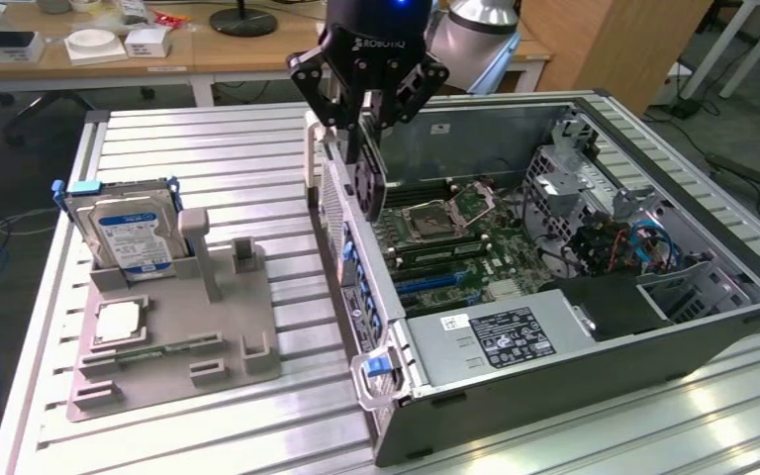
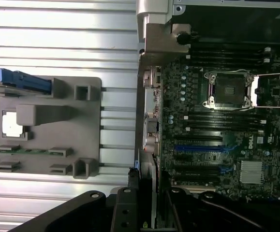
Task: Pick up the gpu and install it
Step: 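Pick up the gpu and move the gpu toward the slot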
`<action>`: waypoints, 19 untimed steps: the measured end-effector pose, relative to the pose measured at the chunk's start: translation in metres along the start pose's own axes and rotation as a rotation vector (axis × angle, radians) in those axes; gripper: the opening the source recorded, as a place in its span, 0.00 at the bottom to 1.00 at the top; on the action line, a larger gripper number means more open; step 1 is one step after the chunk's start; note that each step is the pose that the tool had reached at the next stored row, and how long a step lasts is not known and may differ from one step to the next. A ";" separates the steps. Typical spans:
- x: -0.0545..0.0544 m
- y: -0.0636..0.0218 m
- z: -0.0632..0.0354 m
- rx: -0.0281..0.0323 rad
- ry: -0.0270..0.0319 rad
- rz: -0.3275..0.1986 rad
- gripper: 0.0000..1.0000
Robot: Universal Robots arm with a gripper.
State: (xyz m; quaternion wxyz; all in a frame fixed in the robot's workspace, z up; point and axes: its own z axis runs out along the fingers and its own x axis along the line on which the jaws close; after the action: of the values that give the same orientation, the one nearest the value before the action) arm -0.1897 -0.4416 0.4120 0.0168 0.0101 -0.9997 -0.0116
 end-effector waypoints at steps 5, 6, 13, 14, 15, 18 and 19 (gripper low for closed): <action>-0.008 -0.0001 -0.0003 0.0000 0.0000 0.000 0.26; -0.010 -0.0002 -0.0003 0.0000 0.0000 0.000 0.26; -0.020 -0.0004 -0.0006 -0.0001 0.0000 0.000 0.26; -0.022 -0.0004 -0.0007 0.0000 0.0000 0.000 0.26; -0.023 -0.0004 -0.0008 0.0000 0.0000 0.000 0.26; -0.027 -0.0005 -0.0009 0.0000 0.0000 0.000 0.26; -0.028 -0.0005 -0.0009 0.0000 0.0000 0.000 0.26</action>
State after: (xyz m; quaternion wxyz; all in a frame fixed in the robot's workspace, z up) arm -0.1615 -0.4416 0.4120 0.0168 0.0100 -0.9997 -0.0116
